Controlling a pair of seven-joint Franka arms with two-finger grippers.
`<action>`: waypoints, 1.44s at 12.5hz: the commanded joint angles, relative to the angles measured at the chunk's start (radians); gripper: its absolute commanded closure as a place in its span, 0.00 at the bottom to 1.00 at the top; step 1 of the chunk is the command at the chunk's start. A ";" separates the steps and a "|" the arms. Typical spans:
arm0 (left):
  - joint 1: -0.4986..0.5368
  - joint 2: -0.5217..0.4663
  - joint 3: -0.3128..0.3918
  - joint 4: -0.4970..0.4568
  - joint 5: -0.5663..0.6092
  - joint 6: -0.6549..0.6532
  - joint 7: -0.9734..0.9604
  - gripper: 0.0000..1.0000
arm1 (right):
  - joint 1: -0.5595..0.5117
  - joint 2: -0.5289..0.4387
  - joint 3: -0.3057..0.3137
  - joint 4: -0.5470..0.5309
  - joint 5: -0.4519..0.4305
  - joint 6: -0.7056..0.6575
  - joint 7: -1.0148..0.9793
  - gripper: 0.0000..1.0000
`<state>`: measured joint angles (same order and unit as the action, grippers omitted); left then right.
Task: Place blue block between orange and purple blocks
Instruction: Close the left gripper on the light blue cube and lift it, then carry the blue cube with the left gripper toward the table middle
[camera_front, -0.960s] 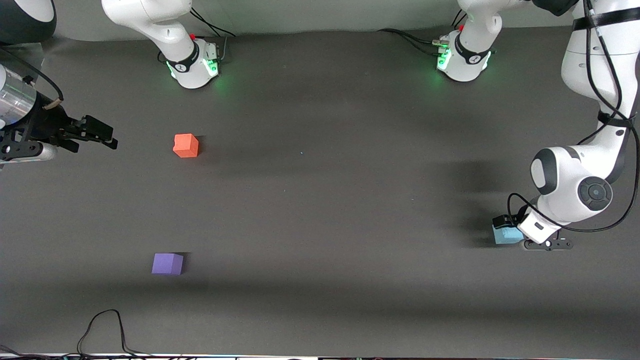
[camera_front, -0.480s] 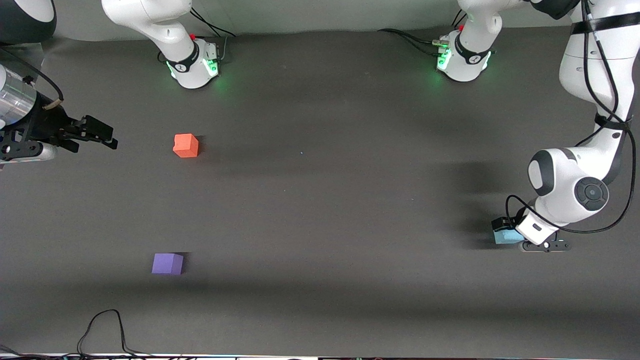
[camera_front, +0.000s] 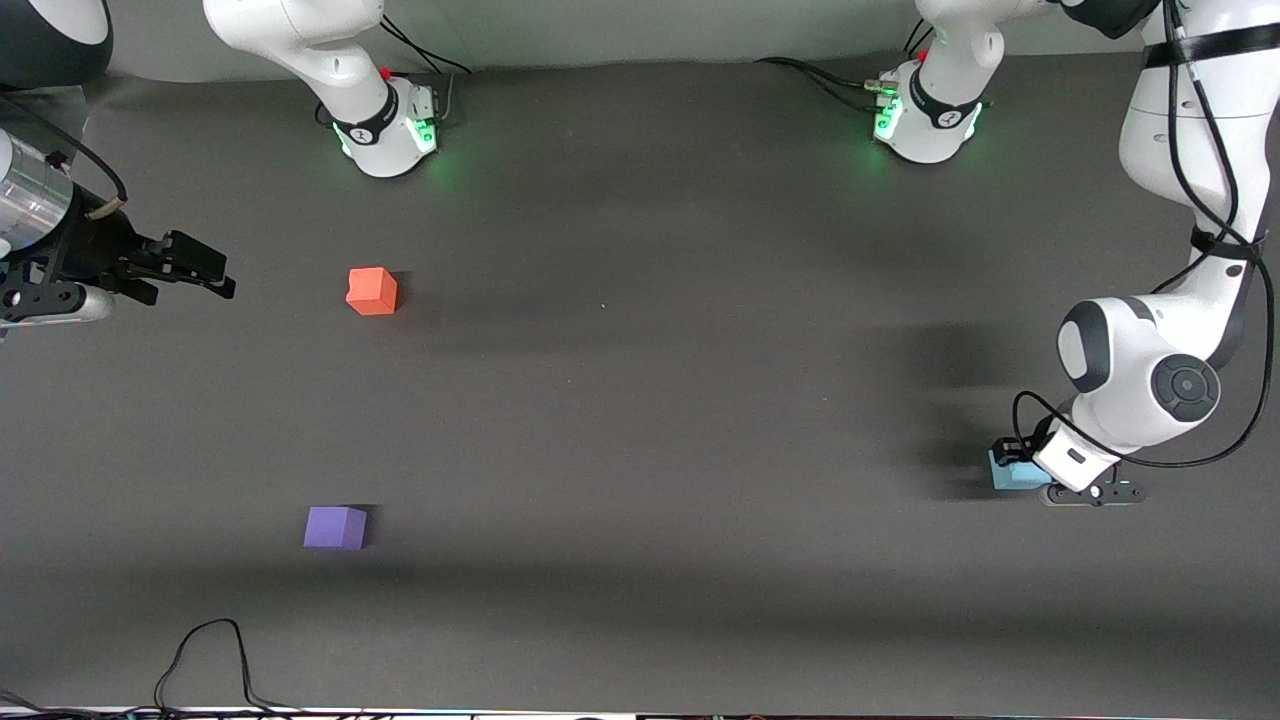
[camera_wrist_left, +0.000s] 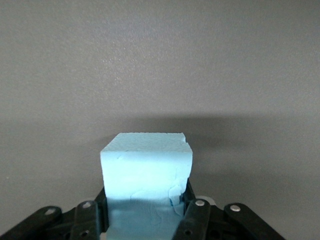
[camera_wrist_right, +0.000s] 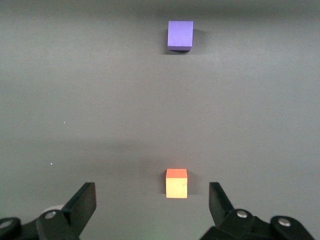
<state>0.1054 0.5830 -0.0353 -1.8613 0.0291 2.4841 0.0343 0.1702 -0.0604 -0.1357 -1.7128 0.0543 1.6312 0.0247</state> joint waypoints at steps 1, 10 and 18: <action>0.004 -0.052 0.005 0.056 0.003 -0.119 -0.014 0.74 | 0.009 -0.006 -0.010 -0.004 -0.001 0.007 -0.020 0.00; -0.152 -0.247 -0.011 0.424 0.003 -0.845 -0.110 0.74 | 0.009 -0.004 -0.010 -0.004 -0.001 0.007 -0.020 0.00; -0.720 0.076 -0.078 0.848 -0.008 -0.869 -0.870 0.77 | 0.009 -0.006 -0.010 -0.001 -0.001 0.007 -0.020 0.00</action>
<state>-0.5437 0.4936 -0.1118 -1.2182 0.0187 1.6411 -0.7472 0.1717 -0.0601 -0.1376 -1.7136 0.0543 1.6319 0.0247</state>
